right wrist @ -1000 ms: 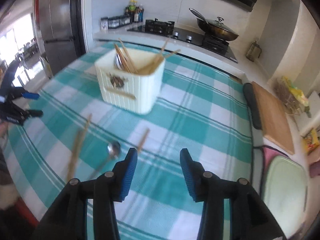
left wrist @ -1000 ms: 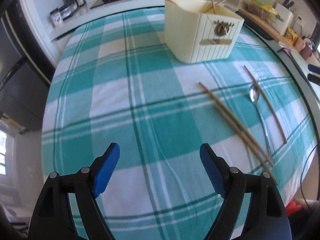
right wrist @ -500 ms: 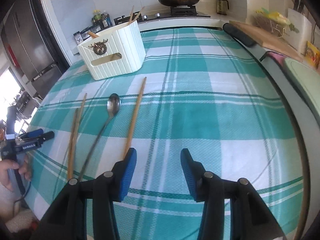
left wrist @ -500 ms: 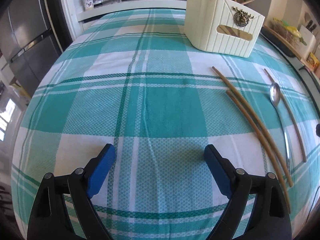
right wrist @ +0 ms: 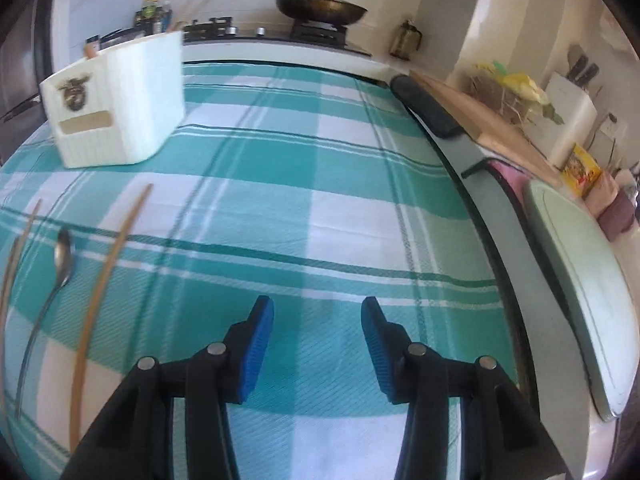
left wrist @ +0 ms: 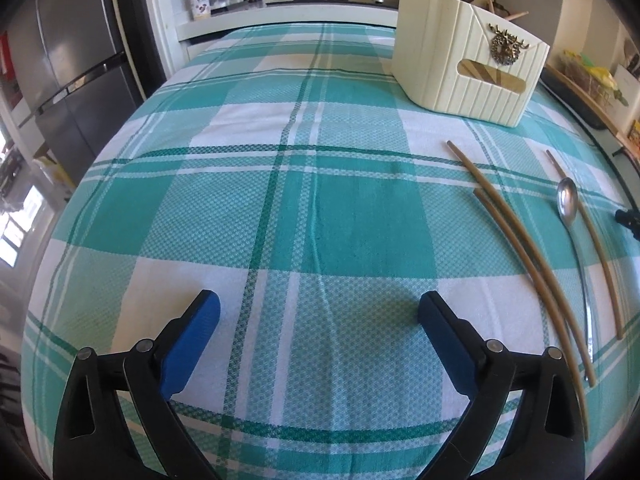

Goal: Organize utensils

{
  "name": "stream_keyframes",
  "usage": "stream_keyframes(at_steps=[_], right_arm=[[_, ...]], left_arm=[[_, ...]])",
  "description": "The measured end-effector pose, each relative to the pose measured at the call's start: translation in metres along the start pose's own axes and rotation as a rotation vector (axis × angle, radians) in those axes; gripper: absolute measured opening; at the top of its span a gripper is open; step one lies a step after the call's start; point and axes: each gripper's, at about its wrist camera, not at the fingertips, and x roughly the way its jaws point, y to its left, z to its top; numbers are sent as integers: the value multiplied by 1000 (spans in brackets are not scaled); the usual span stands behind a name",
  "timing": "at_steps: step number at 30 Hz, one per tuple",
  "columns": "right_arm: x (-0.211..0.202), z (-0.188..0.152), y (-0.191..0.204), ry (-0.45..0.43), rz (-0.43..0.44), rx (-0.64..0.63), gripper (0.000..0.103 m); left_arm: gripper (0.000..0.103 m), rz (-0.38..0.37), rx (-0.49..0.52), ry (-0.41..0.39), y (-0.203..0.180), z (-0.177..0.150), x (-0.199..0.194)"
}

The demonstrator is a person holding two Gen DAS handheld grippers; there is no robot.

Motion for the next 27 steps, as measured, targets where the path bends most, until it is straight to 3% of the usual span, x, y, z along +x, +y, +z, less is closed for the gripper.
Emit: stream_keyframes(at_steps=[2, 5, 8, 10, 11, 16, 20, 23, 27], right_arm=[[16, -1, -13, -2, 50, 45, 47], [24, 2, -25, 12, 64, 97, 65], [27, 0, -30, 21, 91, 133, 71], [30, 1, -27, 33, 178, 108, 103], [31, 1, -23, 42, 216, 80, 103], [36, 9, -10, 132, 133, 78, 103], [35, 4, -8, 57, 87, 134, 103], [33, 2, -9, 49, 82, 145, 103], [35, 8, -10, 125, 102, 118, 103]], left_arm=[[100, -1, -1, 0, 1, 0, 0], [102, 0, 1, 2, 0, 1, 2], [103, -4, 0, 4, 1, 1, 3], [103, -4, 0, 5, 1, 1, 4], [103, -6, 1, 5, 1, 2, 4], [103, -8, 0, 6, 0, 3, 5], [103, -9, 0, 6, 0, 3, 6], [103, -8, 0, 6, 0, 2, 5], [103, -9, 0, 6, 0, 2, 5]])
